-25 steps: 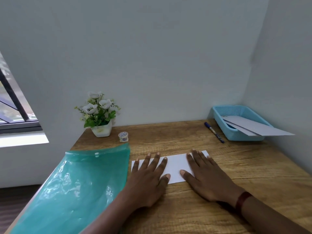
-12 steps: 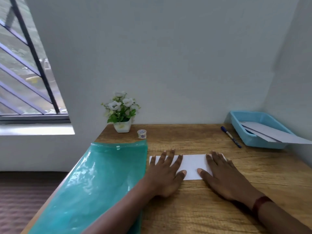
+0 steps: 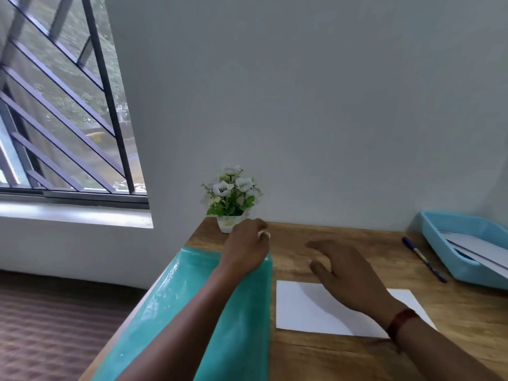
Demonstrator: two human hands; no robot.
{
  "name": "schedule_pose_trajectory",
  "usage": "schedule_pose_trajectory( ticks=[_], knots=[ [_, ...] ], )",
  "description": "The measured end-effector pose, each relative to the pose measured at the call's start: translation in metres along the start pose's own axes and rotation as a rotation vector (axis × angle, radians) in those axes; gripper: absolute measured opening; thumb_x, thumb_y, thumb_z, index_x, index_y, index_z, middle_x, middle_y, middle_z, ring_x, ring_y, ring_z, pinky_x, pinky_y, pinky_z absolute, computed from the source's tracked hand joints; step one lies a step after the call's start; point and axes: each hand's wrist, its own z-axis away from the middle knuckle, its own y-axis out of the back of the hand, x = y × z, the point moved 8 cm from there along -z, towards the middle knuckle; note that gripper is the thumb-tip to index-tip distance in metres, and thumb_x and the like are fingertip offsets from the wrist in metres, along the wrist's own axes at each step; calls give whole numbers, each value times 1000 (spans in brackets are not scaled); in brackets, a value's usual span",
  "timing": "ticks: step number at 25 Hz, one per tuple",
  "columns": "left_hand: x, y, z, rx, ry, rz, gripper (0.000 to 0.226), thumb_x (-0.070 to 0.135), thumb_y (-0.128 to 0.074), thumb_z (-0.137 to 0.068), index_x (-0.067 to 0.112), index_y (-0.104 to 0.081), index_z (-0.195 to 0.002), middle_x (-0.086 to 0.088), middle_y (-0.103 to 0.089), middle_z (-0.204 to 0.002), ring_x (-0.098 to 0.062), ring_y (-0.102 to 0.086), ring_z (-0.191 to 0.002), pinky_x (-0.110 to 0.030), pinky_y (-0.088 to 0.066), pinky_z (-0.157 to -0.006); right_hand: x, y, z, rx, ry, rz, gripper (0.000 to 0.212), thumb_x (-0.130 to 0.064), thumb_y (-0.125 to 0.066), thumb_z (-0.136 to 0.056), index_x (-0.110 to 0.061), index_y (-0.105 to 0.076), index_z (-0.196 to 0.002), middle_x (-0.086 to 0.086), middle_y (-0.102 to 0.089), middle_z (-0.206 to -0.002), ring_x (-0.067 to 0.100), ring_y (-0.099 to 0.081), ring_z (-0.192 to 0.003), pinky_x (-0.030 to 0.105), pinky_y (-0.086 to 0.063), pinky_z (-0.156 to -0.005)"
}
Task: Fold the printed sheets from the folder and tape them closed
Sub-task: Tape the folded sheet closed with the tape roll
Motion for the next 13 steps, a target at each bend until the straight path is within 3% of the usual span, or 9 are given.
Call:
schedule_pose_trajectory(
  ticks=[3,5,9,13],
  knots=[
    [-31,-1,-1,142,109,143,21,9,-52,-91,9,-68,-105,-5,-68,-101,-20,-62,-91,-25,-41,-72,-5,-28,-41,-15,26,-29,36,-27,-56,-91,-30,-60,-128,-8,-63,-129,12,-56,-117,24,-41,-97],
    [-41,-8,3,173,87,159,15,9,-53,-93,8,-67,-99,-5,-66,-94,-19,-60,-84,-30,-44,-70,-4,-47,-65,-25,23,-26,36,-25,-56,-91,-29,-61,-127,-8,-63,-127,13,-56,-116,26,-41,-96],
    [-49,-23,0,180,-13,117,15,4,-52,-89,10,-65,-91,-4,-65,-89,-17,-57,-80,-32,-44,-68,-3,-76,-96,-32,33,-23,34,-27,-53,-93,-30,-63,-125,-5,-66,-120,13,-58,-106,26,-43,-85],
    [-57,-30,-3,158,34,105,19,0,-49,-85,10,-61,-95,-6,-62,-96,-20,-57,-89,-29,-44,-72,-1,-96,-113,-10,-3,-80,30,-31,-58,-92,-34,-66,-121,-4,-69,-110,13,-60,-95,31,-48,-80]
  ],
)
